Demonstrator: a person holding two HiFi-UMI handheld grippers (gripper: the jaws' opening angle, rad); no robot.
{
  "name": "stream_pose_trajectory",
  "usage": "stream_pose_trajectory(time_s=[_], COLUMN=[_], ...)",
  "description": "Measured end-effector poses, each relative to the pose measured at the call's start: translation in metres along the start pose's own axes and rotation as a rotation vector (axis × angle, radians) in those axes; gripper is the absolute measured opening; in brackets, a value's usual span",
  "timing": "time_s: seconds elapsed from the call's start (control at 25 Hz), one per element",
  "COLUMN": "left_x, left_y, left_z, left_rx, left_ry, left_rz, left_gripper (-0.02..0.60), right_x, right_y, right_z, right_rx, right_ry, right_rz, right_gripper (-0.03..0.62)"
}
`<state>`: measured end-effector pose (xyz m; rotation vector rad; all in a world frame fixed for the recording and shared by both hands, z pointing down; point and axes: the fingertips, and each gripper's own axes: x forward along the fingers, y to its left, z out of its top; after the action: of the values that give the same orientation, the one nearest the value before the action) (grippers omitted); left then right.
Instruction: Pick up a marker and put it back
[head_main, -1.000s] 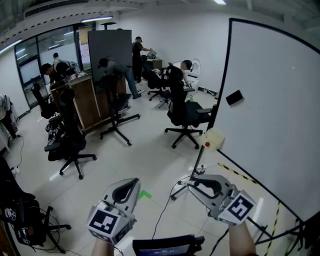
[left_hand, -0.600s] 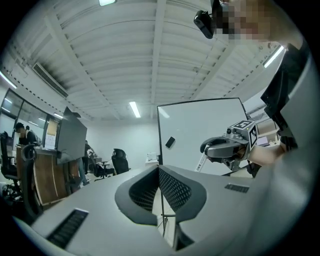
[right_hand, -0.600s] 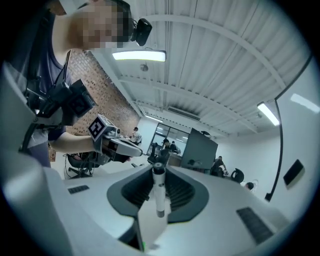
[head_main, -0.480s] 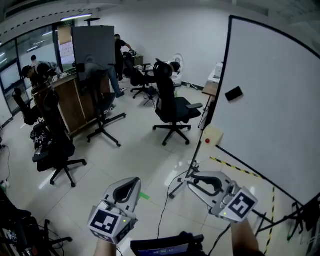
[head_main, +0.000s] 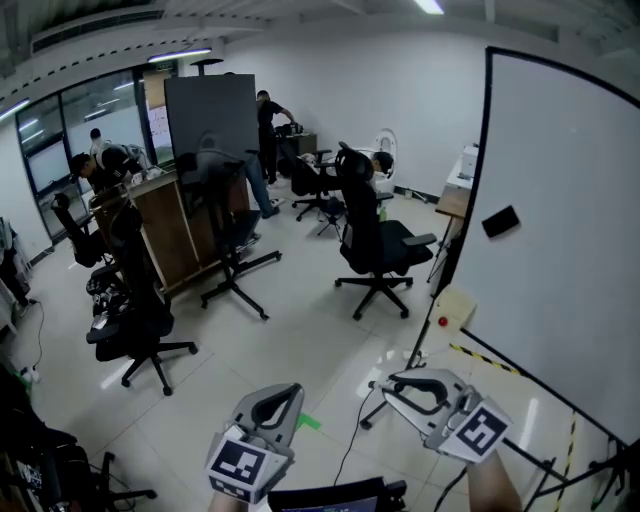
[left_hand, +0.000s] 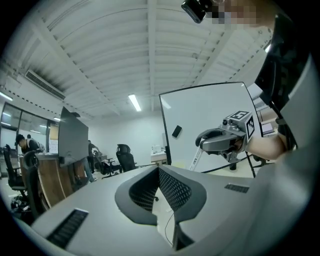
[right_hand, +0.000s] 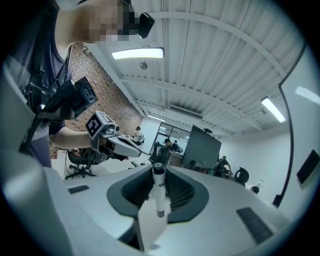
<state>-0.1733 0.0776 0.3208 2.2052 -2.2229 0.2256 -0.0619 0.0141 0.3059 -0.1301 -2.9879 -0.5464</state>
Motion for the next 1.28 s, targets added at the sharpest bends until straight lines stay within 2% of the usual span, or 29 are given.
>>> stream_pose_trajectory(time_s=[0.16,0.4,0.68,0.84,1.0,1.2,1.28], left_x=[0.062,0.151,0.214,0.239,0.267,0.308,0.327], left_y=[-0.006,-0.021,-0.026,-0.022,-0.016,-0.002,0.005], left_z=[0.008,0.017,0.016,0.021,0.020,0.016,0.016], left_rx=[-0.035,-0.034,-0.019,-0.017,-0.009,-0.010,-0.018], left_ry=[0.003,0.025,0.056,0.036,0.033,0.009,-0.004], left_rz=[-0.032,-0.044,-0.026,-0.043,-0.093,-0.193,-0.244], left_gripper=[-0.002,-0.002,-0.002,-0.002,-0.002,-0.002,-0.002], right_x=[-0.003,-0.014,-0.020,-0.021,-0.016,-0.008,0.000], right_y=[-0.047,-0.115,-0.172,-0.191,-0.212,-0.239,-0.252], right_z=[-0.021,-0.056,-0.089,-0.098,-0.110,-0.126,-0.132], right_rx=[0.012,0.016,0.030,0.049,0.040,0.055,0.031], right_ry=[-0.018,-0.029,-0.024,-0.018,0.001,0.077,0.109], right_rz=[0.011,0.036,0.057,0.032,-0.008,-0.101,-0.138], right_gripper=[0.092,0.092,0.092,0.092,0.092,0.092,0.092])
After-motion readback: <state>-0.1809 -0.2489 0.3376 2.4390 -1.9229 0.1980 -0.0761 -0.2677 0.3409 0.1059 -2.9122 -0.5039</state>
